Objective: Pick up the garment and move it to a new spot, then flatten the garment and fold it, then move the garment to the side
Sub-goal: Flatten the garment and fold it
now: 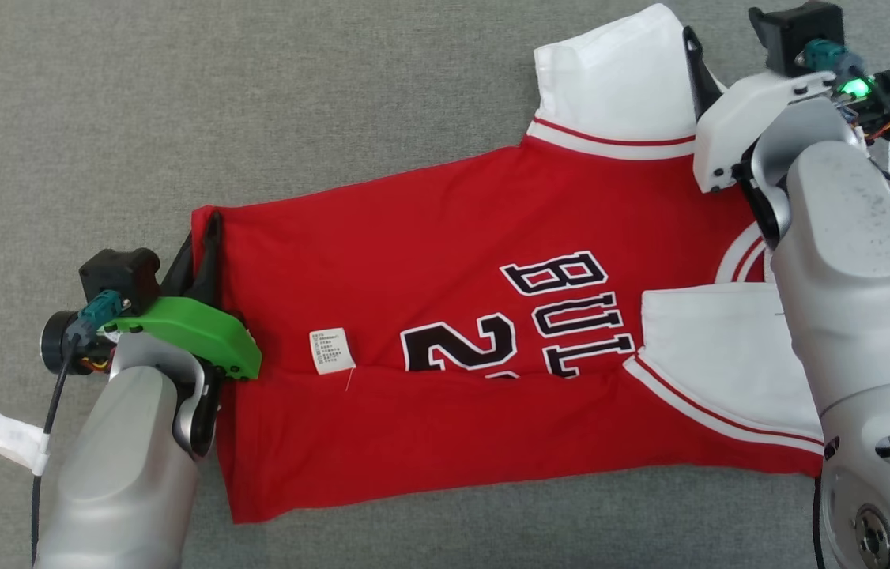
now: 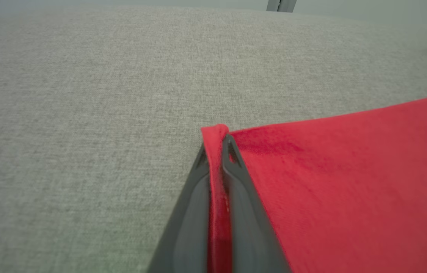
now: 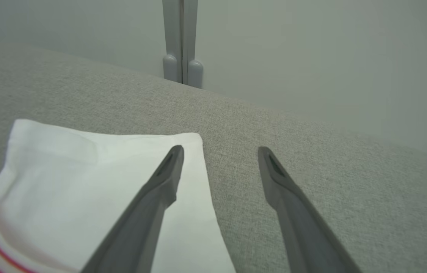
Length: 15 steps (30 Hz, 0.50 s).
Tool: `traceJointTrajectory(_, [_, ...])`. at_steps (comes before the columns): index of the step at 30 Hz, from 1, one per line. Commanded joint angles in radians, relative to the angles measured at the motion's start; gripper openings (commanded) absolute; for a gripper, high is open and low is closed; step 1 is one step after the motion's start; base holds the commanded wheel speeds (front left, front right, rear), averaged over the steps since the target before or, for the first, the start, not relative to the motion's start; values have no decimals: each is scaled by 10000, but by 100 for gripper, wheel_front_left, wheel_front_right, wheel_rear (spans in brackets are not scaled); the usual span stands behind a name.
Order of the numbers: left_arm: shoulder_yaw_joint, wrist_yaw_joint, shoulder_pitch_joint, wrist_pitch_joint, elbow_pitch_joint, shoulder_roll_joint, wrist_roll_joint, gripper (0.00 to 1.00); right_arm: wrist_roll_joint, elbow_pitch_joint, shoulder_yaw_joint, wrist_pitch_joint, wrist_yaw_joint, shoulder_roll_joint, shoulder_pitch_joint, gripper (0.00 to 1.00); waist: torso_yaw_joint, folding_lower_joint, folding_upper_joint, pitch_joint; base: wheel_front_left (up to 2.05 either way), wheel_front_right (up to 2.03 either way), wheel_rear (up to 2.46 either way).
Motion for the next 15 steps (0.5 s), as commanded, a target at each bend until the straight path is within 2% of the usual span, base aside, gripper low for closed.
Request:
traceJointTrajectory(1, [-92, -29, -185, 30, -108, 1, -75, 0, 1, 149, -182, 67, -11, -51, -323, 100, 424, -1, 0, 350, 0, 0, 0])
traceJointTrajectory(11, [-574, -7, -336, 28, -710, 59, -540, 0, -1331, 1414, -1379, 1112, -11, -47, -1274, 100, 984, -1, 0, 855, 0, 0, 0])
traceJointTrajectory(12, [-606, -5, -337, 28, -730, 61, -583, 0, -1431, 1585, -1342, 1174, -6, -45, -1280, 55, 1006, -1, 0, 872, 0, 0, 0])
traceJointTrajectory(13, [-625, -5, -348, 28, -740, 66, -588, 0, -1484, 1687, -1328, 1175, -6, -45, -1291, 17, 1017, -1, 0, 885, 0, 0, 0])
traceJointTrajectory(14, [-633, -5, -356, 30, -755, 75, -623, 0, -1537, 1697, -1410, 1024, -6, -42, -1310, 0, 1014, -1, 0, 884, 0, 0, 0])
traceJointTrajectory(15, [-633, -5, -343, 30, -756, 83, -626, 0, -1596, 1698, -1484, 948, -6, -42, -1316, 0, 1005, -1, 0, 864, 0, 0, 0])
